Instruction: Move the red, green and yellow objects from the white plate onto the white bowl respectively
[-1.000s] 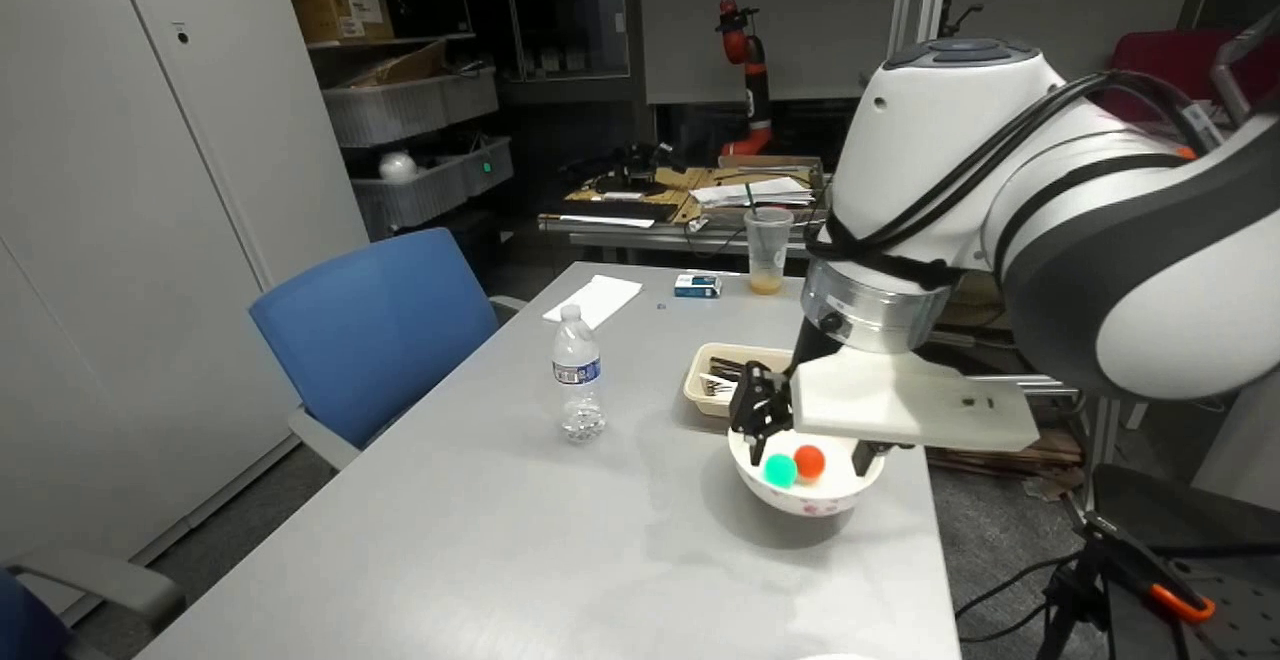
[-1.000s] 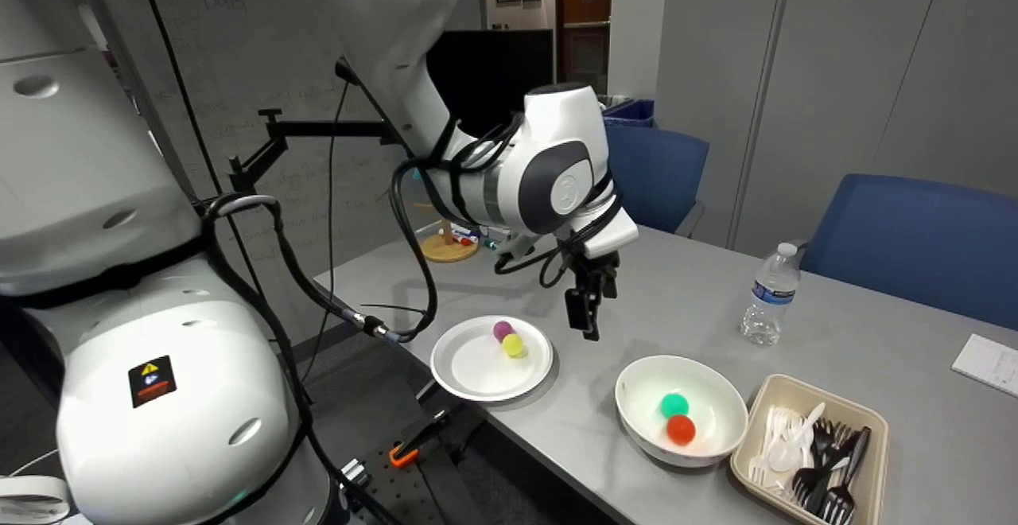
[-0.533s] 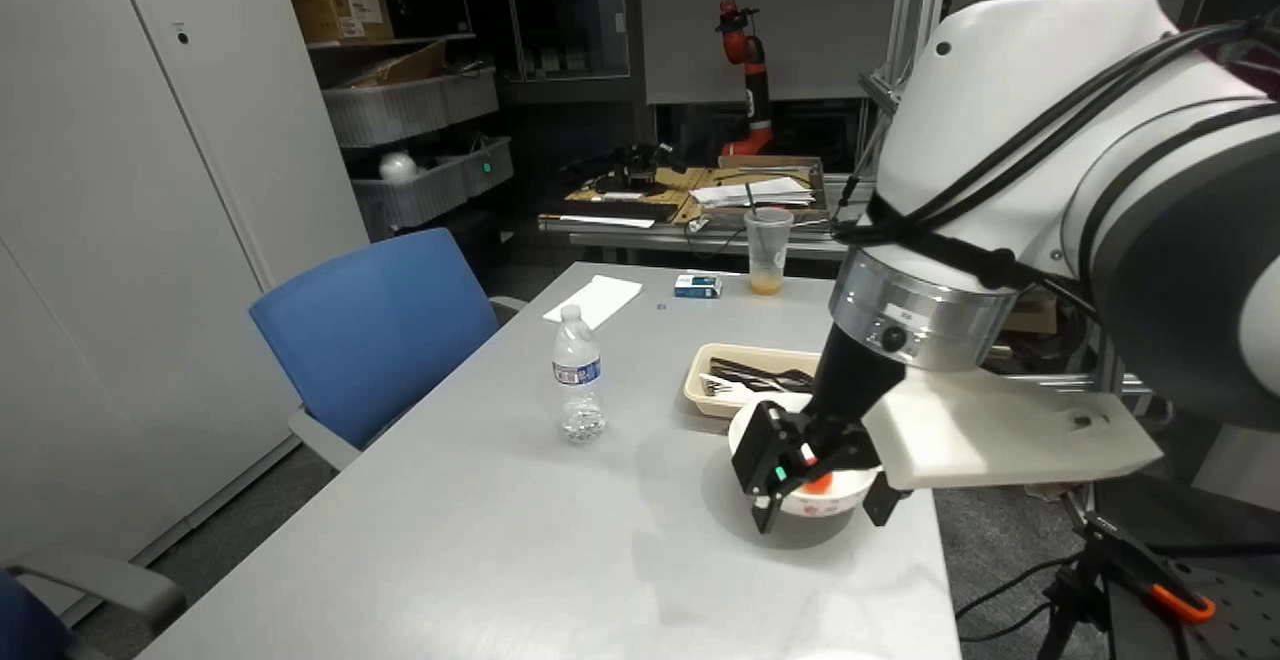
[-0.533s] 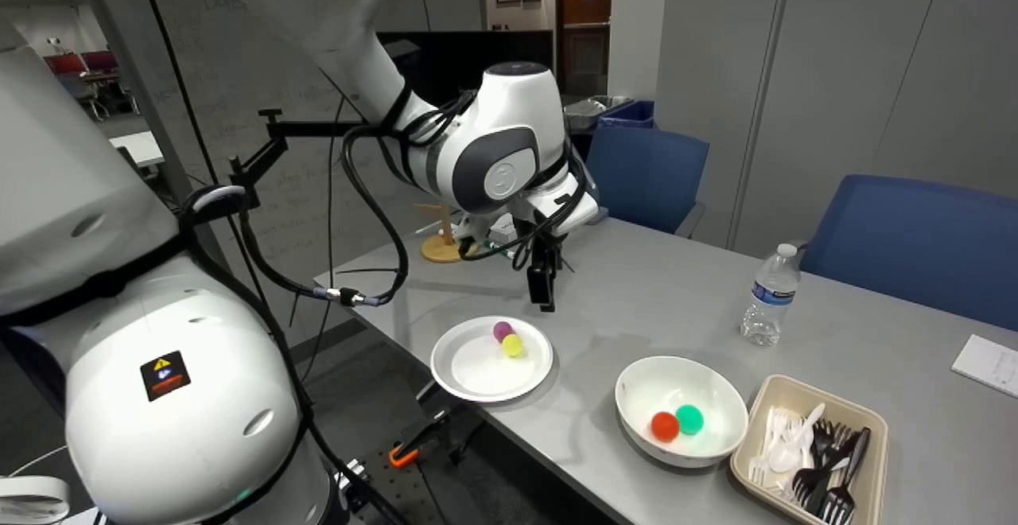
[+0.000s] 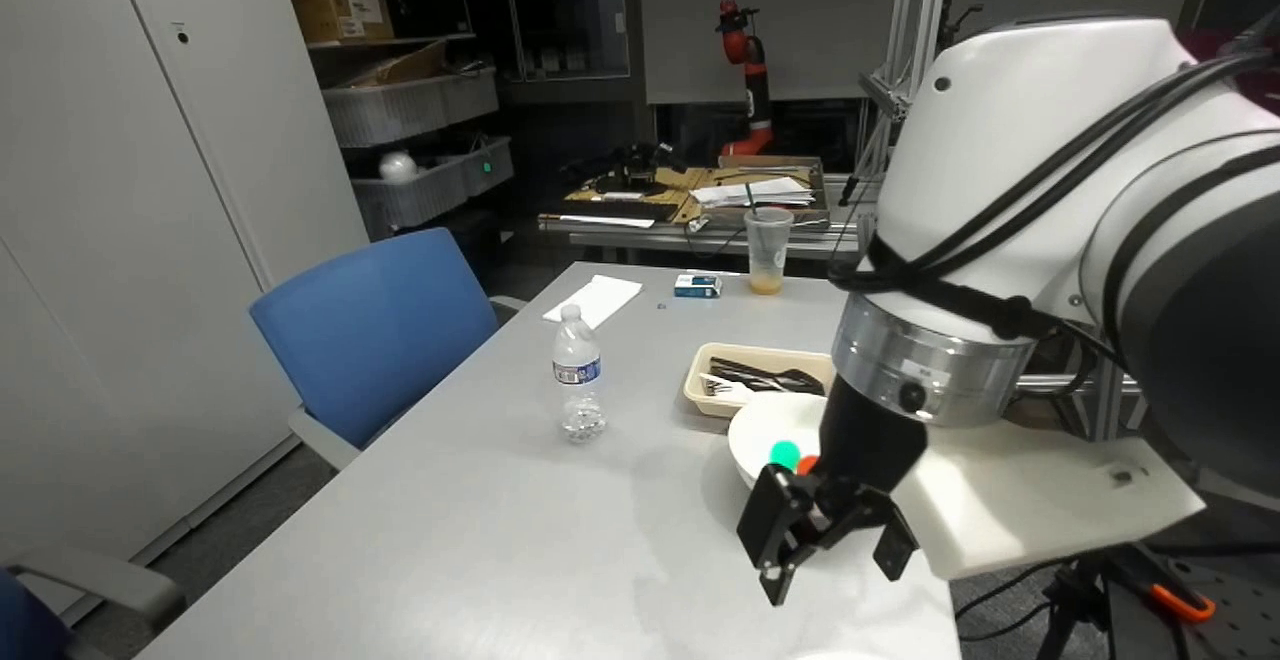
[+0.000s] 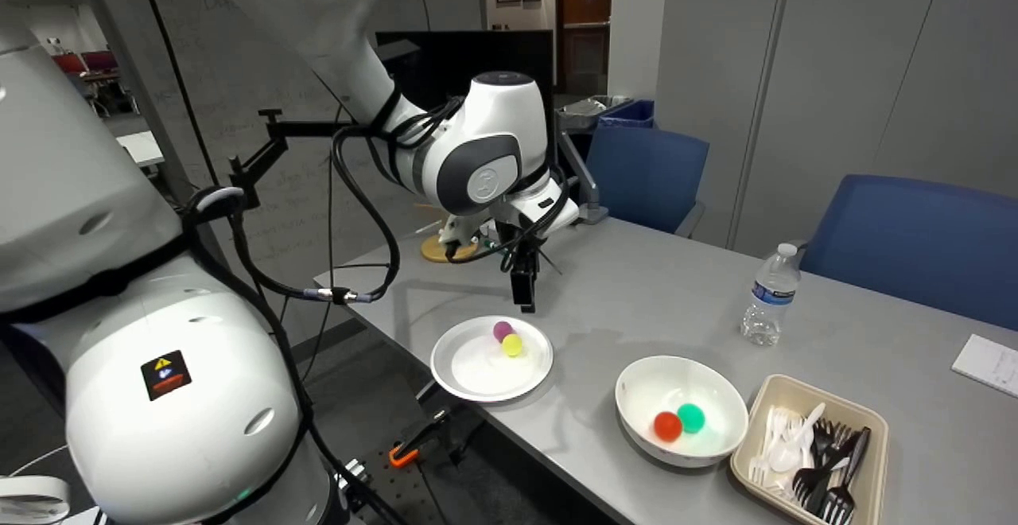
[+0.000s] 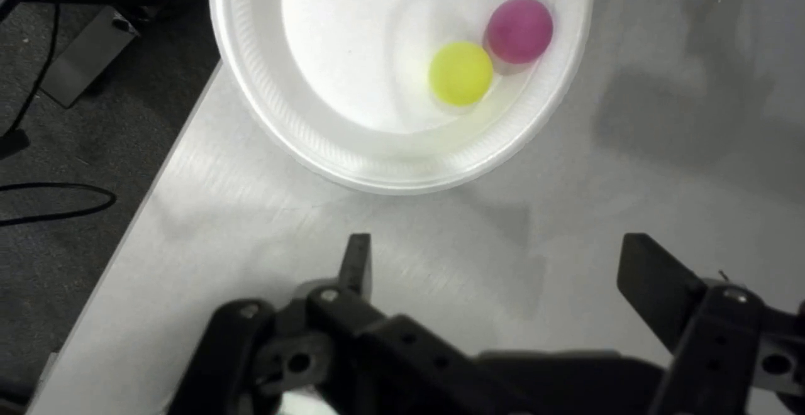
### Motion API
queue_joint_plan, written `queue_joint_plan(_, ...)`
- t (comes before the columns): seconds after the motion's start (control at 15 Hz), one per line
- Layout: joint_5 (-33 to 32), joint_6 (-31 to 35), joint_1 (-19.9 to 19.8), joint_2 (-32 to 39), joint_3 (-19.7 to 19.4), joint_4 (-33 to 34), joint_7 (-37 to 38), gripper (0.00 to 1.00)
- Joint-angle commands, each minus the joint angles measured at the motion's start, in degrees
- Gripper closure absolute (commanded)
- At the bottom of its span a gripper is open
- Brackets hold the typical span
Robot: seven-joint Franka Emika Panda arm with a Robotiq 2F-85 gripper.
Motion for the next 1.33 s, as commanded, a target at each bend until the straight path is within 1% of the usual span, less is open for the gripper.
queue_joint_plan(0.0, 2.63, 1.98, 0.19, 3.66, 1.67, 0.01, -0.99, 0.0)
queue_joint_plan(0.13, 3.34, 1.76, -0.05, 5.35, 1.73, -0.03, -0.76, 0.0)
queue_joint_plan(0.2, 1.42, 0.13, -0.68, 3.45, 1.82, -0.05, -0.26, 0.0)
queue_joint_plan(0.33, 1.73, 0.23, -0.58, 4.88, 1.71, -0.04, -0.19, 0.0)
queue_joint_plan(0.6, 1.15, 0.83, -0.53, 5.56, 1.96, 0.02, 0.47, 0.0)
queue_joint_plan(0.8, 1.02, 3.13, 0.49, 7.03, 3.24, 0.0, 0.78, 0.0)
queue_joint_plan(1.0, 0.23, 7.17, 0.99, 9.1, 4.84, -0.02, 1.94, 0.0)
queue_joint_plan(1.27, -2.05, 13.8, 1.14, 13.09, 4.88, -0.09, 3.52, 0.0)
